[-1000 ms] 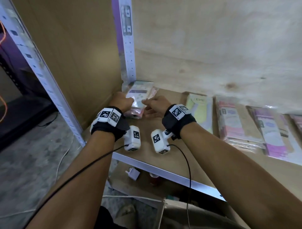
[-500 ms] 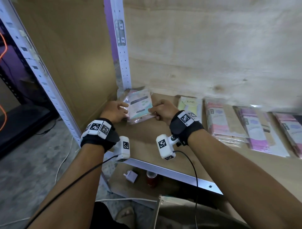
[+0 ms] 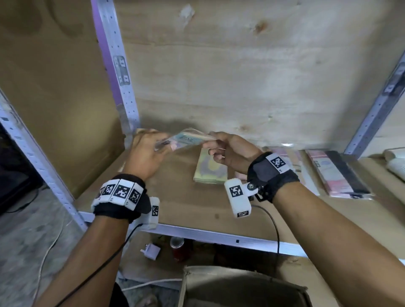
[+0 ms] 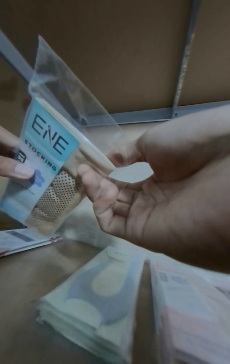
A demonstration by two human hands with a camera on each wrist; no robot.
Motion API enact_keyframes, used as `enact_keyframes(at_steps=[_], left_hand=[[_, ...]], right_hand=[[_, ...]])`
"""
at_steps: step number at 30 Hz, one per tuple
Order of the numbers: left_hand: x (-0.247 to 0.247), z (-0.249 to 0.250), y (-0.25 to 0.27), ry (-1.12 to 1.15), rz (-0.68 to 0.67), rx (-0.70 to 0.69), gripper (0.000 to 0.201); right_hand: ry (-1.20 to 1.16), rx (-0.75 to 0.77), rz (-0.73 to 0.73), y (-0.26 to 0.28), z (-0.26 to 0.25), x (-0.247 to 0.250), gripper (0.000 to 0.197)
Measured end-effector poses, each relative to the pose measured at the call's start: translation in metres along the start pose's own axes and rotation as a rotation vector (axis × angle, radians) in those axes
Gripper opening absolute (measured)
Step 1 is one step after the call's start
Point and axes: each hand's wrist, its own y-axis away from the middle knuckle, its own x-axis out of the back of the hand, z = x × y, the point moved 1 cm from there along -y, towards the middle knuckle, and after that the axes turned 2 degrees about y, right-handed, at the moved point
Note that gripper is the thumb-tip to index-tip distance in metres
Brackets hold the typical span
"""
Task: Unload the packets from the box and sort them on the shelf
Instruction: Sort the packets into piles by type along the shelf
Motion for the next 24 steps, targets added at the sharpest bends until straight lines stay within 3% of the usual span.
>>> enact_keyframes(at_steps=[2, 6, 10, 15, 17, 20, 24], left_hand=[[-0.005, 0.014, -0.002, 0.083, 0.003, -0.037, 0.017], [-0.023, 0.041, -0.008, 0.328, -0.039, 0.023, 0.022], [-0.052, 0.062, -0.011, 0.572, -0.106, 0.124, 0.018], [-0.100, 0.082, -0.013, 0.850, -0.163, 0.345, 0.020], [-0.115, 0.089, -0.015, 0.958, -0.160, 0.444, 0.026], [-0.135, 0.092, -0.016, 1.026, -0.183, 0.567, 0.028], [-0.156, 0.094, -0.018, 1.109, -0.246, 0.626, 0.013]], right_hand=[[-0.027, 0.007, -0.021, 0.012, -0.005, 0.018, 0.036], [-0.110, 0.056, -0.034, 0.033, -0.012, 0.049, 0.050], [-0.121, 0.124, 0.012, 0.050, -0.005, 0.077, 0.040], [0.422, 0.193, 0.155, 0.064, 0.021, 0.104, 0.035], [0.504, 0.191, 0.169, 0.068, 0.029, 0.113, 0.039], [0.504, 0.186, 0.162, 0.072, 0.030, 0.125, 0.039], [0.367, 0.159, 0.165, 0.082, 0.030, 0.139, 0.030]])
